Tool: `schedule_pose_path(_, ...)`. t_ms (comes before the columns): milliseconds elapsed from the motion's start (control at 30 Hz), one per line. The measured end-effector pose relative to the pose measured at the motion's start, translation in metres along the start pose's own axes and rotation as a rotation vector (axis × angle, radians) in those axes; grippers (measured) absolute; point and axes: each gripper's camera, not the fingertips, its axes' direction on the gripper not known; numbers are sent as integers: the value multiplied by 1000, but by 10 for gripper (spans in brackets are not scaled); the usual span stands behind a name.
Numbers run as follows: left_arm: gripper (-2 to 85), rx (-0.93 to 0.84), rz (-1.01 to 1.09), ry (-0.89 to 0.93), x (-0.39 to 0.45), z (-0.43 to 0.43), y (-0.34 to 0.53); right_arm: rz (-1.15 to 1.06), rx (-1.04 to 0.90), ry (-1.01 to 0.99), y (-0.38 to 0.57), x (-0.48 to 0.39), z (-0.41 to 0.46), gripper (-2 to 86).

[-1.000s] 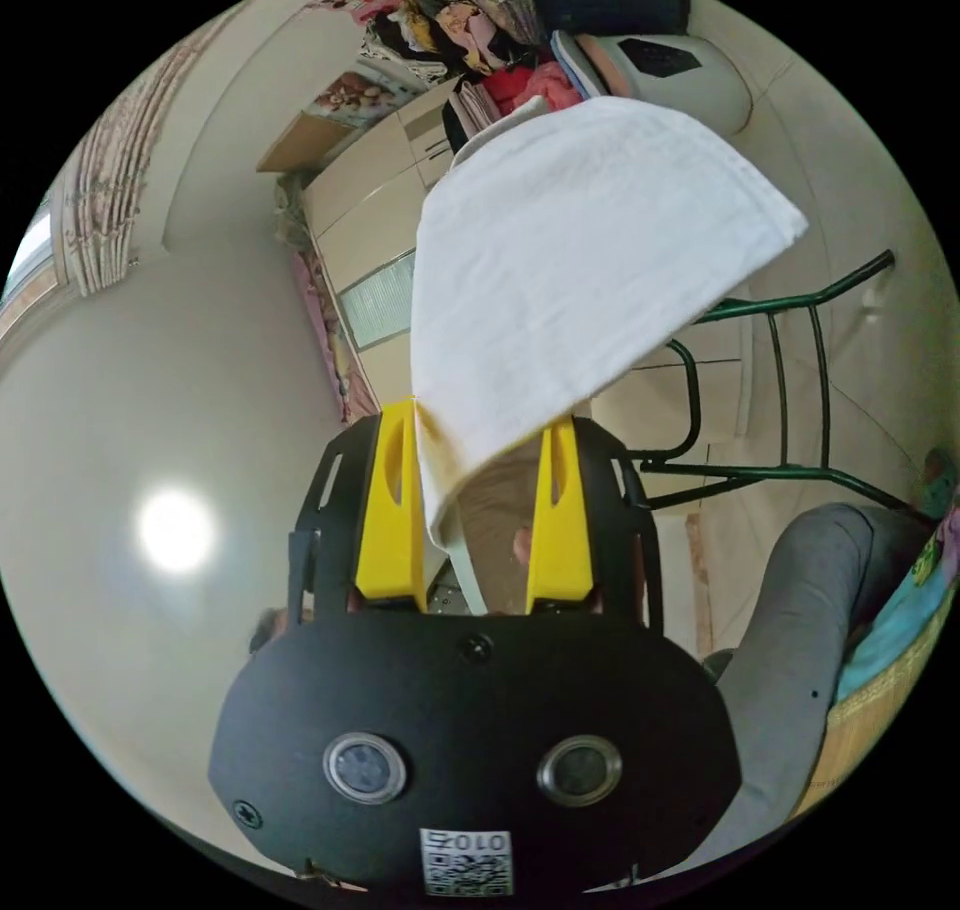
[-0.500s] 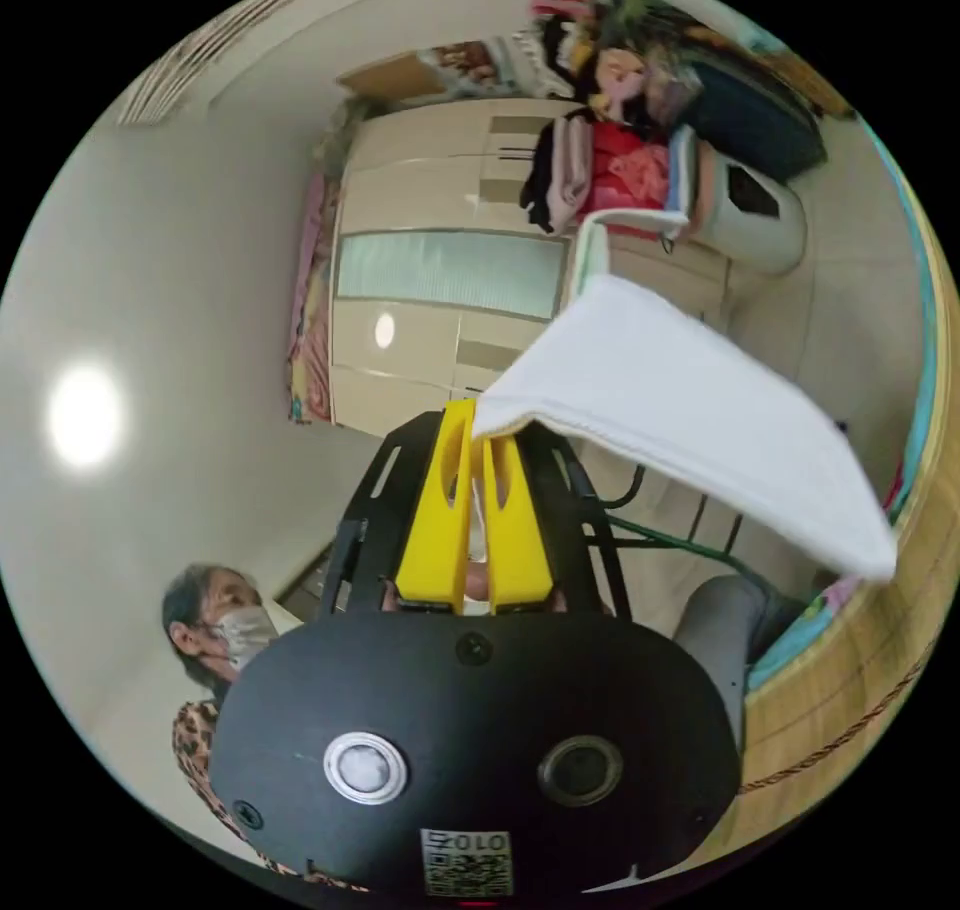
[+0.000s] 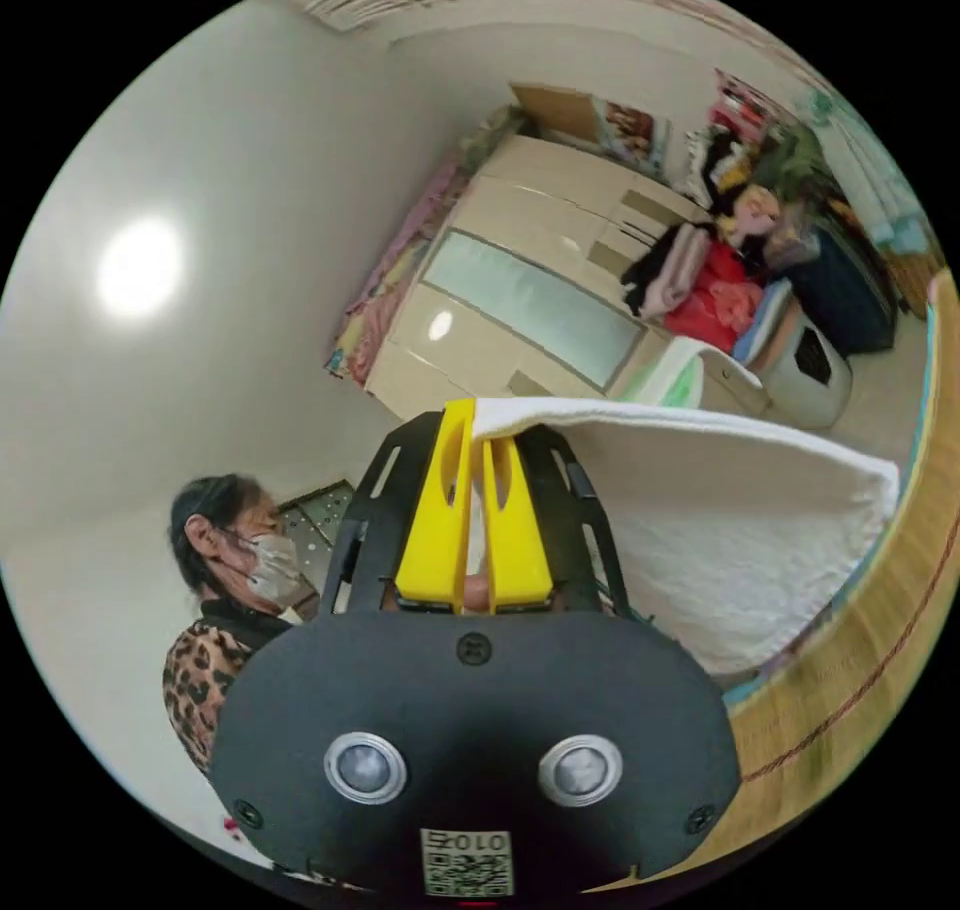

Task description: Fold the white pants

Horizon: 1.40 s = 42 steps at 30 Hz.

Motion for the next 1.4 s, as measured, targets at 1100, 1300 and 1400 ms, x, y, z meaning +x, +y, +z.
schedule_pose_path(1100,43,-133,-338,-74,-26,163,-194,460,-503,520,-424,433,495,44)
schedule_pose_path(1300,8,86,-263,-26,3,117,-162,511,-536,512,-463,428,462,55)
schedule_pose_path(1400,3,56,-288,-79,5,113,-135,590,-390,463,-478,413,409,50)
